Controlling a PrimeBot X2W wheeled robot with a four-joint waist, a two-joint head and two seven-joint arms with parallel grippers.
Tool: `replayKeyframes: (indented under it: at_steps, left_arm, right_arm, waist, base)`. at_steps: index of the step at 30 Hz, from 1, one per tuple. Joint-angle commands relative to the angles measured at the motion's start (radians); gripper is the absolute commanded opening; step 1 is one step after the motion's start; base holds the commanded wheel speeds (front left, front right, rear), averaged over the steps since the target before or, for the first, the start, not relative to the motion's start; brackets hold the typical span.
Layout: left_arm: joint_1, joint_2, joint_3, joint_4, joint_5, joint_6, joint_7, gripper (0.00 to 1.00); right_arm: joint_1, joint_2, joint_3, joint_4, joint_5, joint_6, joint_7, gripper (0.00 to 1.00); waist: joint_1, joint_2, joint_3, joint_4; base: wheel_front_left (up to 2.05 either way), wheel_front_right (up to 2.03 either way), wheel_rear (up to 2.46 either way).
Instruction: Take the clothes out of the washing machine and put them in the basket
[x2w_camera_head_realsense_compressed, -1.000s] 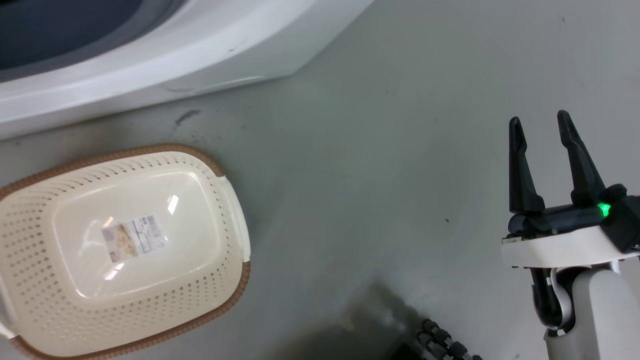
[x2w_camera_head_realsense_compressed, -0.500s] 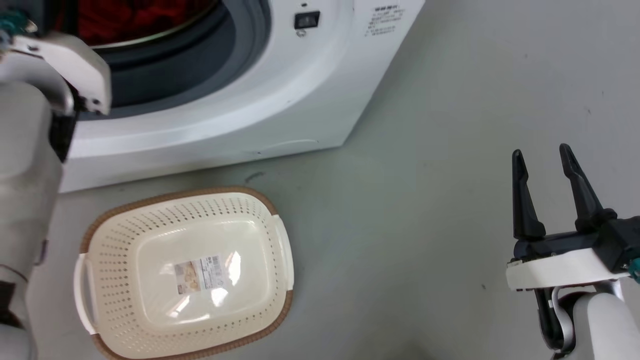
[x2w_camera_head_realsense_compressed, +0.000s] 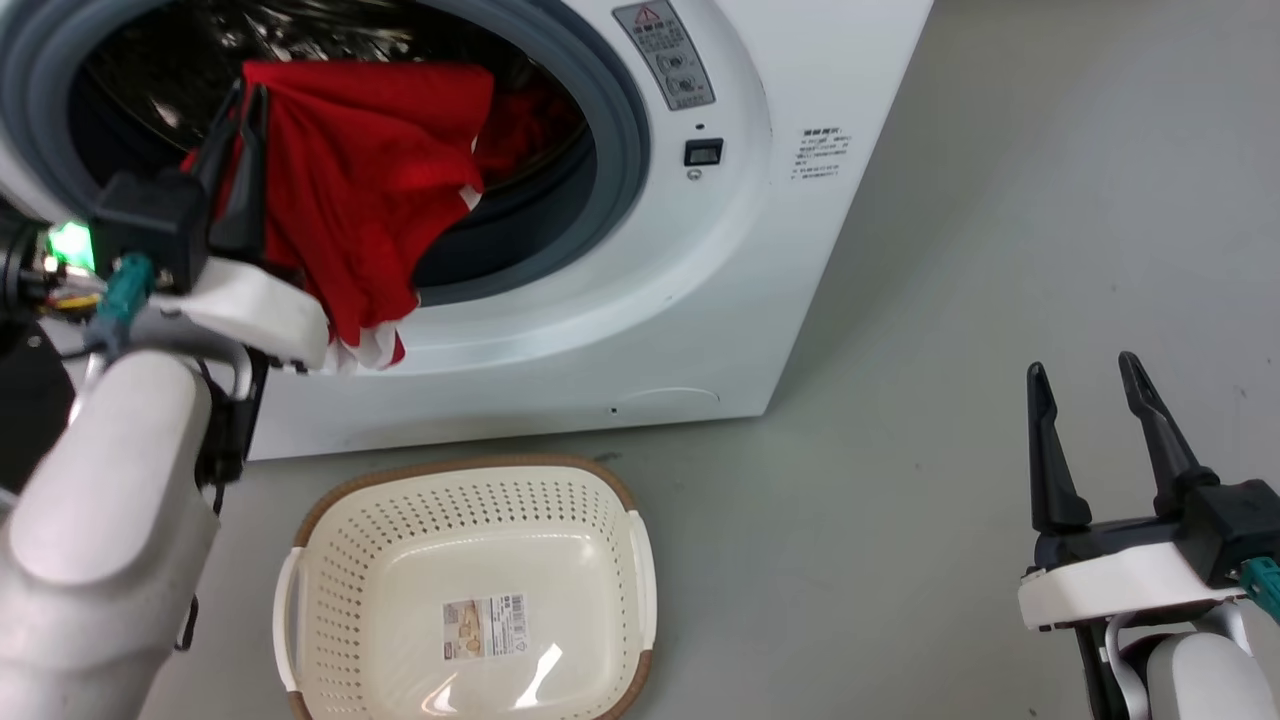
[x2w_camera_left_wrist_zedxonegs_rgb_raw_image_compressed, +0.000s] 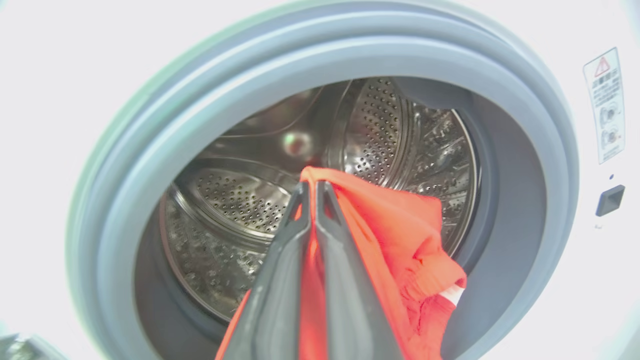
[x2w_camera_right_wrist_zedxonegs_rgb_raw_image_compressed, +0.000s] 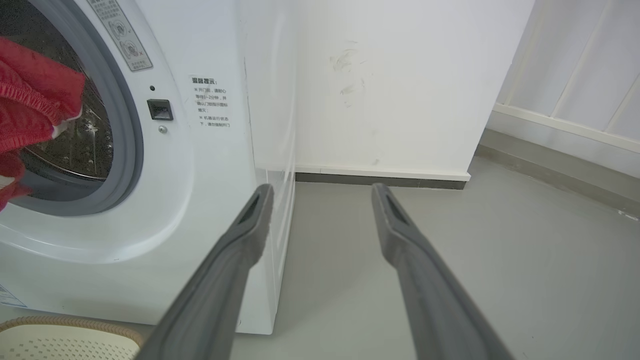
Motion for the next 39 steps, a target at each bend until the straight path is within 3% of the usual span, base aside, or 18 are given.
replayKeyframes:
  at_steps: [1, 11, 20, 28, 39]
  left_arm:
    - [0.048, 0.001, 0.021, -0.050, 0.021, 0.011, -0.002, 0.00]
    - [0.317, -0.025, 0.125, -0.343, 0.089, 0.029, -0.003, 0.00]
    - [0.509, -0.047, 0.100, -0.453, 0.107, -0.001, -0.003, 0.00]
    - [0.571, -0.079, 0.038, -0.306, 0.096, -0.051, -0.003, 0.00]
    - [0.458, -0.128, 0.055, 0.042, 0.121, -0.144, -0.003, 0.00]
  right_arm:
    - [0.015, -0.001, 0.003, 0.003, -0.003, -0.001, -0.002, 1.00]
    - [0.044, -0.001, -0.009, 0.013, -0.005, -0.001, -0.002, 1.00]
    - [0.050, -0.001, -0.019, 0.007, -0.007, -0.001, -0.002, 1.00]
    - [0.015, -0.001, -0.010, -0.002, -0.010, -0.001, -0.002, 1.00]
    - [-0.045, -0.001, 0.005, -0.032, 0.006, -0.001, -0.002, 1.00]
  waist:
    - [0.0001, -0.0001, -0.033, 0.019]
    - [0.0001, -0.0001, -0.093, 0.052]
    - [0.0001, -0.0001, -0.078, 0.088]
    - [0.0001, -0.0001, -0.010, 0.067]
    - [0.0001, -0.0001, 0.170, -0.005]
  base:
    - [0.00, 0.00, 0.00]
    - [0.00, 0.00, 0.00]
    - [0.00, 0.00, 0.00]
    - [0.00, 0.00, 0.00]
    - [0.00, 0.00, 0.00]
